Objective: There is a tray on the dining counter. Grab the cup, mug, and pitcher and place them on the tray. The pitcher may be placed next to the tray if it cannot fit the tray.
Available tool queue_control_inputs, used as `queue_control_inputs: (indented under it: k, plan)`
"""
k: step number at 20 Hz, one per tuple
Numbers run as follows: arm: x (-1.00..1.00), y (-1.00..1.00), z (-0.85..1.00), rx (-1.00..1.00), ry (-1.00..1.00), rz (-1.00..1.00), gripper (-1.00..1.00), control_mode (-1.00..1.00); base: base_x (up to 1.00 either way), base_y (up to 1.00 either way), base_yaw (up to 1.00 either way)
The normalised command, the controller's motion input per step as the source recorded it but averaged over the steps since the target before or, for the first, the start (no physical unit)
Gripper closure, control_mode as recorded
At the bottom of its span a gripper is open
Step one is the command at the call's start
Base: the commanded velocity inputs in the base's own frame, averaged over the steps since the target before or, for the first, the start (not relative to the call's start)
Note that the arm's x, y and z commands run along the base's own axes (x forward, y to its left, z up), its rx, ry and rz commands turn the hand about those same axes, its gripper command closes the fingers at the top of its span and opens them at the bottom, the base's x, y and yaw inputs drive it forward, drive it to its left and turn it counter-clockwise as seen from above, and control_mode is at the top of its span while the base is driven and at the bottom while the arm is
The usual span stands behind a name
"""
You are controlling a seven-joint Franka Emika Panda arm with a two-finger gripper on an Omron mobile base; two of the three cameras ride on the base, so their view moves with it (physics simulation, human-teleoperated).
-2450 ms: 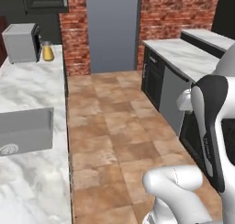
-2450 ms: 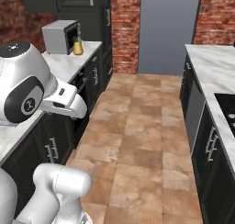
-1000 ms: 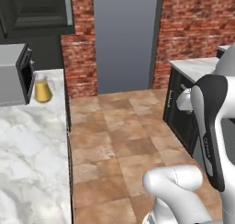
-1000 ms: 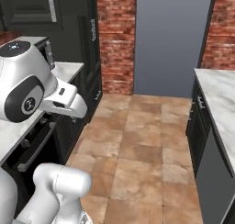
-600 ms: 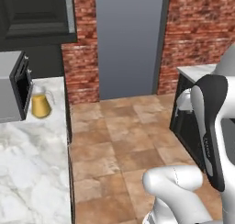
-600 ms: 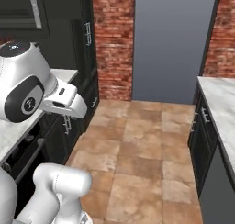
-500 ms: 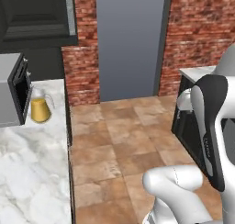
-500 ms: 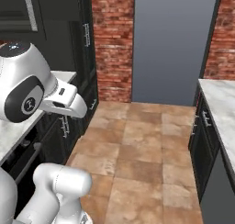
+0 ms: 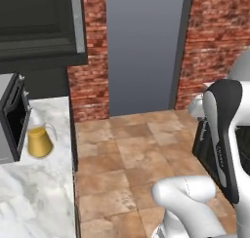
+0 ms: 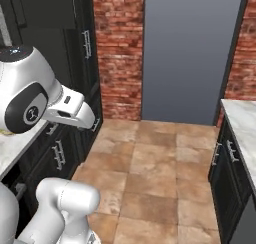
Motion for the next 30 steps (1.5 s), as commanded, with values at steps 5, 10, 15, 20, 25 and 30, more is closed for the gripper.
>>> queue_control_inputs:
  k: [5,10,15,20,25,30]
  plan:
    - [0.0,0.0,0.0,0.0,0.0,0.0,-1.0,1.0,0.78,0.0,0.01]
    - [0.0,0.0,0.0,0.0,0.0,0.0,-1.0,1.0,0.84,-0.05,0.07]
    - [0.0,0.0,0.0,0.0,0.0,0.0,-1.0,1.0,0.85,-0.09,0.16]
    - [0.0,0.0,0.0,0.0,0.0,0.0,-1.0,1.0,0.81,-0.21,0.2]
    - [0.0,0.0,0.0,0.0,0.0,0.0,-1.0,1.0,0.54,-0.42,0.33]
    - [0.0,0.0,0.0,0.0,0.0,0.0,-1.0,1.0,0.06,-0.15,0.42]
